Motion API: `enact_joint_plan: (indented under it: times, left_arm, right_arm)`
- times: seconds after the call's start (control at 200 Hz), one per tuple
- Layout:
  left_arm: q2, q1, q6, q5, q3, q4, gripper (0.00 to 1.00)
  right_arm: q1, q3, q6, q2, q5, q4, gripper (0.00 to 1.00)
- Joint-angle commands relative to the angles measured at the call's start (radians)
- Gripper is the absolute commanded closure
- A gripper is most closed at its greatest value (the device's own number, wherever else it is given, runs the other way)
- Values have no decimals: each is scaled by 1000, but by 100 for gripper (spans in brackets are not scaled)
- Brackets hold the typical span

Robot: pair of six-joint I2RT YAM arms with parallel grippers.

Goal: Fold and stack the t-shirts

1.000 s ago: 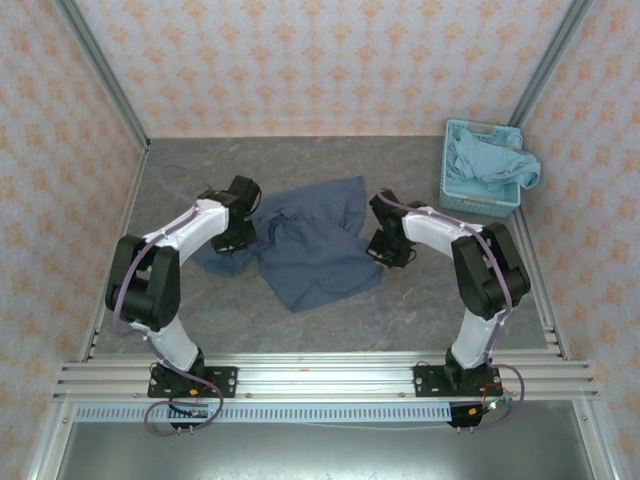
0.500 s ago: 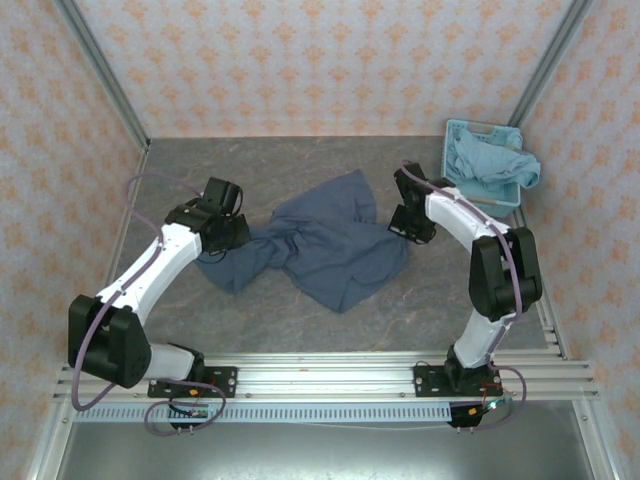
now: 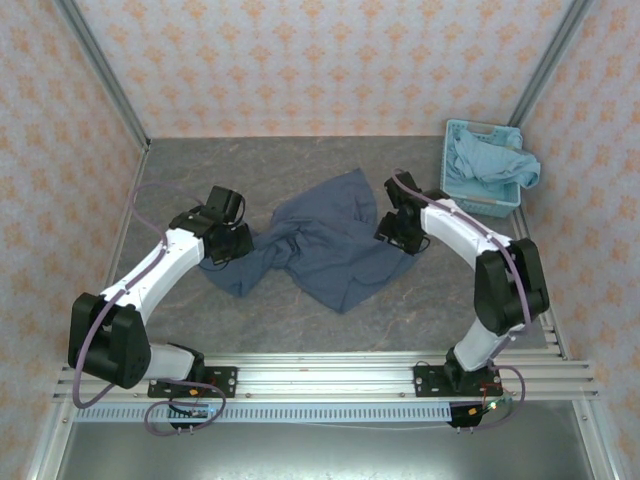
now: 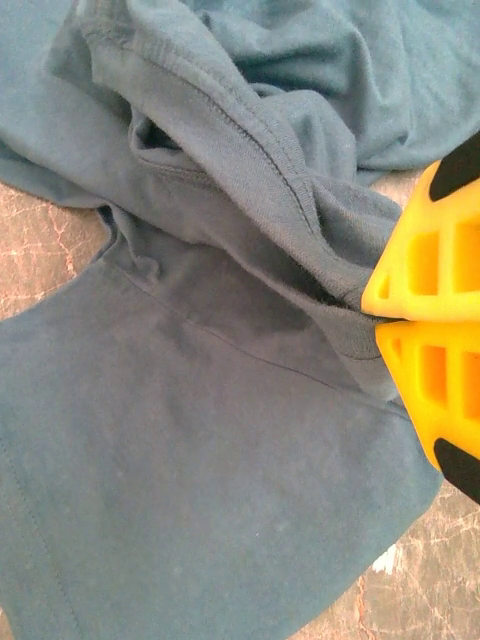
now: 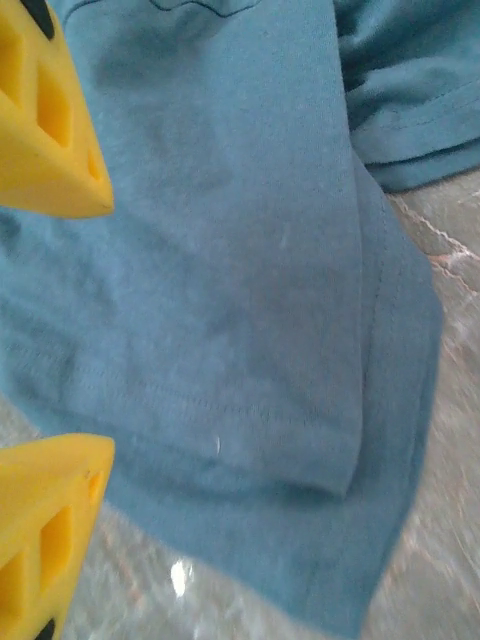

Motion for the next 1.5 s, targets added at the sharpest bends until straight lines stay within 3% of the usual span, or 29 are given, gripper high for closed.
enact_joint_plan:
  times: [0.0,0.18,0.24,0.315,0.4,0.45,0.686,0.931,1.121,1.291,1.496]
  left_arm:
    - [-21,-6,-1,7,-5,9,100]
    - [-17,-10,-1,11,-3,11,100]
    - [-16,-10,-1,9,-4,11,100]
    - [-20,-9,-1,8,-2,10,100]
    - [-23,-11,-1,10,1,8,100]
    - [-24,-11,2,14,5,6,100]
    - [-37,-30,1,42,44,10,100]
    - [-67,-117,-29,60,115,42,100]
    - [-158,-234,-127,87,170,117,100]
    - [-275,-358,-219,40,223,209,100]
    - [-414,-384,-244,-69,283,263,100]
  right_arm:
    - [-8,-7,44,60,-15,92,41]
    - [-1,87,91,179,-105,140,41]
    - [3,93,115,199,-117,150,46]
    - [3,87,143,215,-123,156,60]
    - [3,73,159,197,-83,150,90]
    - [4,64,159,157,-49,149,100]
    - [4,156,118,-65,134,18,100]
    - [2,293,47,-219,261,-92,100]
    - [-10,344,-3,-358,346,-11,100]
    - [-28,451,-81,-400,386,105,100]
    - [-47,550,-118,-381,439,216,100]
